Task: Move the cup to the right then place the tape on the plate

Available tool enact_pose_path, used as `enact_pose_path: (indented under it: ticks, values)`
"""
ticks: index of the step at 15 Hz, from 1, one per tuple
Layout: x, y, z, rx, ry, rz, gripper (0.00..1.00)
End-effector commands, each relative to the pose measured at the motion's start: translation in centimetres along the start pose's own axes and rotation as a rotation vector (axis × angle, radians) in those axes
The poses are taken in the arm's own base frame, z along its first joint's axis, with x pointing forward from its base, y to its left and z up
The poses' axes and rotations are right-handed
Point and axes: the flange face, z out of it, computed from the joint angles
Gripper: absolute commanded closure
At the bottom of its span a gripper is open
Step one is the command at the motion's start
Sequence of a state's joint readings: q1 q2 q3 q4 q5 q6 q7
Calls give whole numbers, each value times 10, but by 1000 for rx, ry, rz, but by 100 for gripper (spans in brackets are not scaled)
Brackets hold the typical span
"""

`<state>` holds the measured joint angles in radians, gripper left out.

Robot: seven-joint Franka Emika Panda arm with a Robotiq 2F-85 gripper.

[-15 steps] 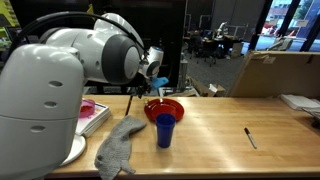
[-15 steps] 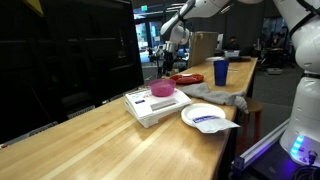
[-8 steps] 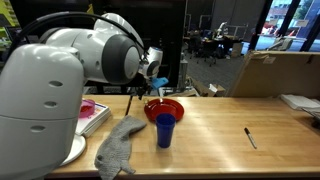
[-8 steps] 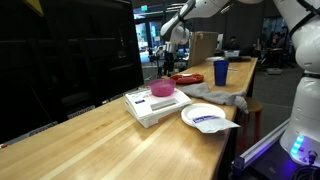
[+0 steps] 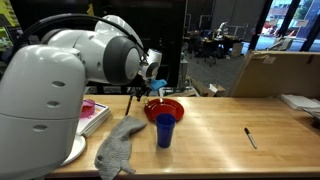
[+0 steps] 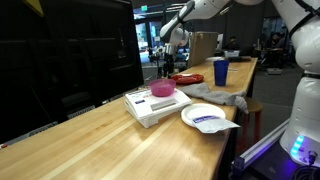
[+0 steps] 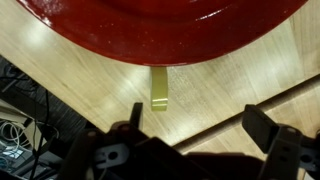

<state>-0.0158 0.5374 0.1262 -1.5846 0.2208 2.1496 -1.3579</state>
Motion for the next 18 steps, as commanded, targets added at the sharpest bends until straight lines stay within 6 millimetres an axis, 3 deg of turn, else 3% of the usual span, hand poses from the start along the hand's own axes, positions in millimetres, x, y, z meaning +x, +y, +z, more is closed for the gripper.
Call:
enact_pose_path:
  ticks: [1, 3, 4, 6, 8, 10, 12, 14, 15, 18]
  values:
    - [5, -5, 3, 21, -11, 0, 0]
    - [6, -8, 8, 35, -11, -5, 0]
    - [6, -9, 10, 42, -12, -5, 9]
    - [6, -11, 14, 53, -15, -4, 8]
    - [5, -13, 16, 61, -13, -4, 33]
    - [4, -14, 17, 65, -14, -2, 40]
    - [3, -15, 18, 70, -14, 0, 56]
    - [3, -16, 19, 73, -17, 1, 42]
    - [3, -16, 20, 74, -19, 0, 26]
    - [6, -18, 18, 77, -14, -3, 15]
